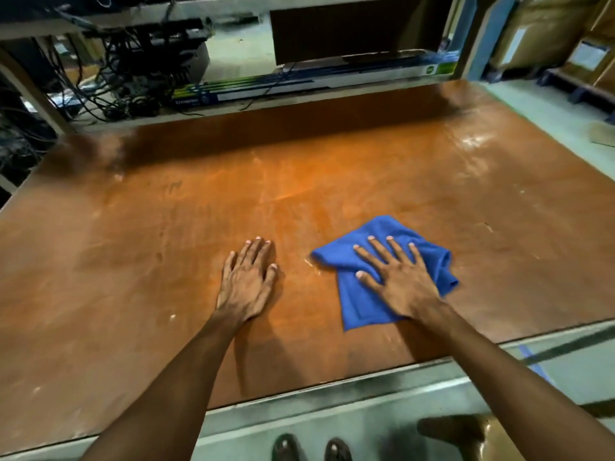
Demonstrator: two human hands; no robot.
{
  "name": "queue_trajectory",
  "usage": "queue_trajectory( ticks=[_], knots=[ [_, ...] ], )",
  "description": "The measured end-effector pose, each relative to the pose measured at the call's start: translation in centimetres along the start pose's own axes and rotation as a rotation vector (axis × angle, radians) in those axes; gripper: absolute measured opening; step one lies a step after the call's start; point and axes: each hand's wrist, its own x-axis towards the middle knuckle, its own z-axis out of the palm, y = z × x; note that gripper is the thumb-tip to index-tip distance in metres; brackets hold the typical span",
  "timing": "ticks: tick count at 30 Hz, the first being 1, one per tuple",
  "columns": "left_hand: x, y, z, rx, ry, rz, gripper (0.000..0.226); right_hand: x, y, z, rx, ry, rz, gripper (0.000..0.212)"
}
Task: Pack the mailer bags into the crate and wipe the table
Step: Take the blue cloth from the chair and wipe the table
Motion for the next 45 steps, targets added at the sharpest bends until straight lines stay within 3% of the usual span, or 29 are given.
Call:
queue_trajectory(
  ticks=[2,4,9,12,16,18,19,23,24,28,30,35,37,40,42,45],
  knots=[
    [0.1,0.0,0.1,-0.005,-0.013,0.002,0.063,-0.8,2.9,-0.3,0.030,-0.002,0.206,0.066],
    [0.2,-0.2,0.3,-0.014,-0.016,-0.004,0.063,-2.6,3.1,-0.4,0.062,0.004,0.275,0.065],
    [0.1,-0.2,0.4,-0.002,0.000,-0.001,0.067,-8.8,-4.4,0.4,0.054,0.036,-0.052,0.063],
    [-0.1,0.0,0.2,-0.017,0.006,0.006,0.069,-9.9,-4.1,-0.2,0.060,-0.015,-0.150,0.061],
    [0.1,-0.2,0.2,-0.026,-0.019,0.019,0.067,-7.7,1.8,-0.8,-0.009,-0.022,0.190,0.079],
    [0.0,-0.1,0.1,-0.031,-0.044,0.014,0.070,-7.0,3.0,-1.0,0.029,-0.026,0.361,0.076],
    [-0.1,0.0,0.0,-0.033,-0.047,0.012,0.072,-7.0,2.5,-1.0,0.024,-0.023,0.354,0.073],
    [0.1,0.8,-0.7,-0.012,-0.069,0.053,0.077,-8.8,0.7,-0.1,-0.028,-0.012,-0.127,0.058],
    [0.3,1.2,-0.5,-0.013,-0.074,0.059,0.076,-8.4,1.7,-0.2,-0.039,-0.032,-0.173,0.059],
    [3.4,4.9,0.4,-0.049,-0.104,0.082,0.073,-1.7,9.2,-1.3,0.005,-0.031,0.185,0.071],
    [6.0,7.8,0.9,-0.065,-0.091,0.094,0.073,1.6,10.7,-1.6,0.051,-0.039,0.260,0.076],
    [13.8,13.8,2.5,-0.065,-0.030,0.047,0.078,4.7,11.6,-0.8,0.024,-0.031,-0.241,0.062],
    [15.6,15.1,3.5,-0.056,-0.049,0.029,0.077,8.1,15.8,-0.8,0.033,-0.010,-0.221,0.061],
    [16.1,16.2,4.4,-0.036,-0.031,-0.014,0.070,15.5,22.1,-1.5,0.046,-0.001,0.087,0.067],
    [16.1,16.3,4.5,-0.038,-0.028,-0.037,0.068,19.2,22.7,-2.0,0.089,-0.028,0.171,0.064],
    [17.0,16.3,4.9,-0.022,-0.031,-0.069,0.065,21.1,19.4,-2.0,0.067,-0.037,-0.105,0.064]
  ],
)
